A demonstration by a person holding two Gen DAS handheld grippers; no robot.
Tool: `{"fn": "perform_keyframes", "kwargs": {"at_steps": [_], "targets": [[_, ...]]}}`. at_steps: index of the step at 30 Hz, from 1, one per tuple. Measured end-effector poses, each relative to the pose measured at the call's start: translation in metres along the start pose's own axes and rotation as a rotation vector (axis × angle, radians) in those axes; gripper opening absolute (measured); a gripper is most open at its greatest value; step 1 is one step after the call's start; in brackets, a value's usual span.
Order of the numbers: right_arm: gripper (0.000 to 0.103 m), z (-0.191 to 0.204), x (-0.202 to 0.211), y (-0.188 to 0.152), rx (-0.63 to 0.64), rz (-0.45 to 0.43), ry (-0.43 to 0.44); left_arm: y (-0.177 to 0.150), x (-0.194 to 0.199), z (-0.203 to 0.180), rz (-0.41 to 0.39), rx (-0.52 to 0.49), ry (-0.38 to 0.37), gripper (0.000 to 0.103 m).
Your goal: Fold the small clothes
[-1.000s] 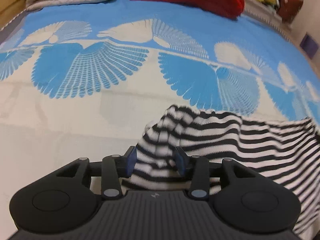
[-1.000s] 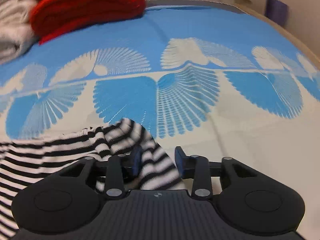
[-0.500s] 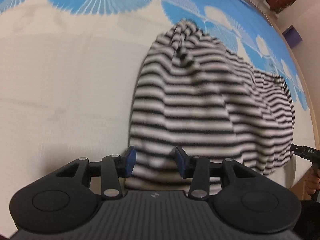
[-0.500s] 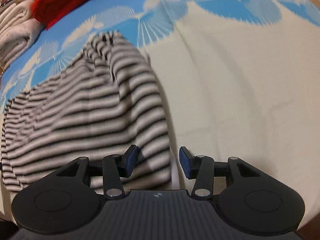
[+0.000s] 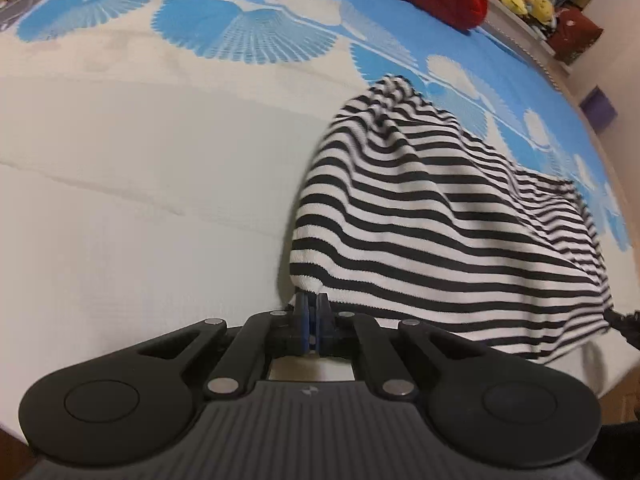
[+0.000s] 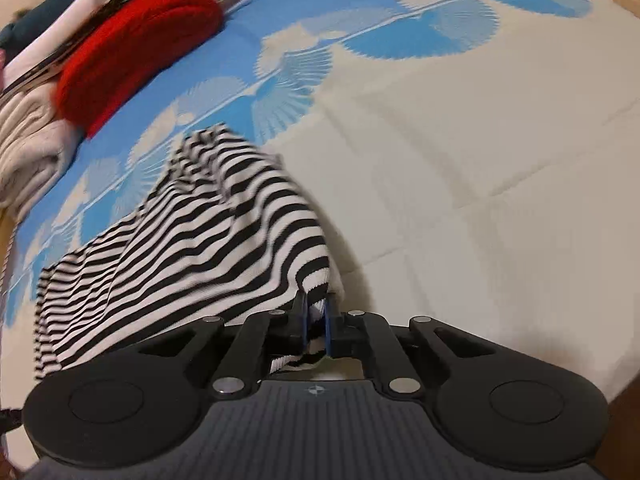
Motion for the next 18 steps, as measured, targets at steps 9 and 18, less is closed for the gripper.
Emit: {"fn": "perform_keyframes", "kwargs": {"at_steps": [9,18], "targets": [[0.007,0.003,-0.019,-0.015,0.144,0.038,-0.096,-0.006,-0.007,-0.015,0.024,-0.141,0.127,0.012],[0.012,0.022,0.006,0.001,0.212,-0.140,-0.020,-0.006,-0.017,-0.048,0.050,-0.094,-0.025,0.032]]}}
Point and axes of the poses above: each gripper's, at about its wrist camera, not at the fingertips, and x roughly against the way its jaws point, z to its left, y to its top, the point moved 5 cm from there along -x, roughly the way its jaws point, and after that the axes turned 14 degrees about -z, right-handed, at the moved point
